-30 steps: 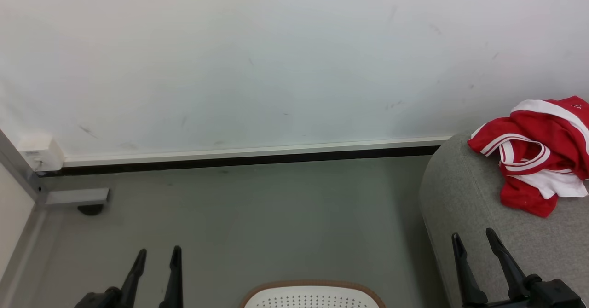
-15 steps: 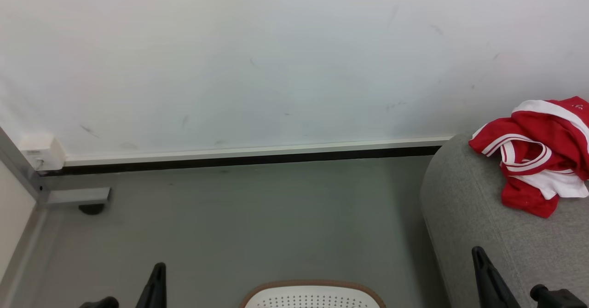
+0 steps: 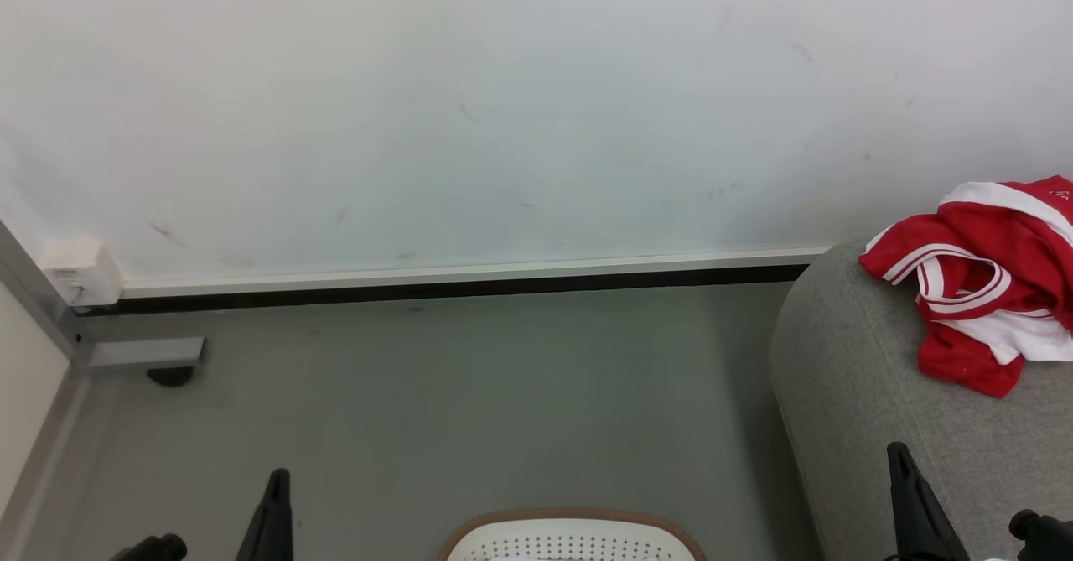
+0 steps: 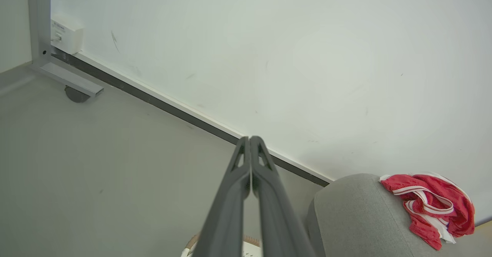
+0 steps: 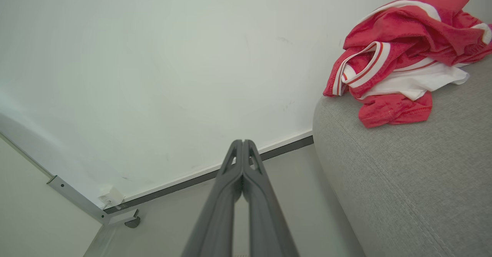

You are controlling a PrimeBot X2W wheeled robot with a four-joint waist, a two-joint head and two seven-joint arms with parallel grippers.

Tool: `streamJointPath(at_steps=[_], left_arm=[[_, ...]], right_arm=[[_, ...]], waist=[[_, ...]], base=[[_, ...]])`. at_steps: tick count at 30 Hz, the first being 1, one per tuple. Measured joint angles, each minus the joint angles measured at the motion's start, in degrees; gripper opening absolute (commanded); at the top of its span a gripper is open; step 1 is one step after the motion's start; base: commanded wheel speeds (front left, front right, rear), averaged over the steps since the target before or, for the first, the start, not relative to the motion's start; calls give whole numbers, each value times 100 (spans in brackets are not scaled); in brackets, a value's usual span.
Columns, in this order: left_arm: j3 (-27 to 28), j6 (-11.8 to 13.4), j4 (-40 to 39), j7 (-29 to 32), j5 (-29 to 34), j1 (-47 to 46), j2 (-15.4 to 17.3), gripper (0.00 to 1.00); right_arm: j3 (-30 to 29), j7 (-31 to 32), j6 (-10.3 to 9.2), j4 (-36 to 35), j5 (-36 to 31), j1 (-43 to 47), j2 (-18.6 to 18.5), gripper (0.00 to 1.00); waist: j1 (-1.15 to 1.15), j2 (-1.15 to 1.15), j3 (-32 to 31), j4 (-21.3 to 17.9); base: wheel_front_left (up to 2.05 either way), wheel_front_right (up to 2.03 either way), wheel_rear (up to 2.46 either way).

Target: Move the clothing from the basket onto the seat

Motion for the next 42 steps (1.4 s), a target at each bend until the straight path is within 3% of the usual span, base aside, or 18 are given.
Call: streamJointPath(at_steps=[21, 42], left_arm=[[147, 46, -77, 425, -1677, -191, -29, 0], [253, 54, -116, 804, -2975, -347, -49, 0]], right_arm=[[-213, 382, -1, 31, 1690, -201, -10, 0], [-372, 686, -1, 54, 3049, -331, -25, 0]], waist=[[0, 0, 33, 53], [0, 0, 66, 107]], base=[[0, 0, 0], [0, 0, 0]])
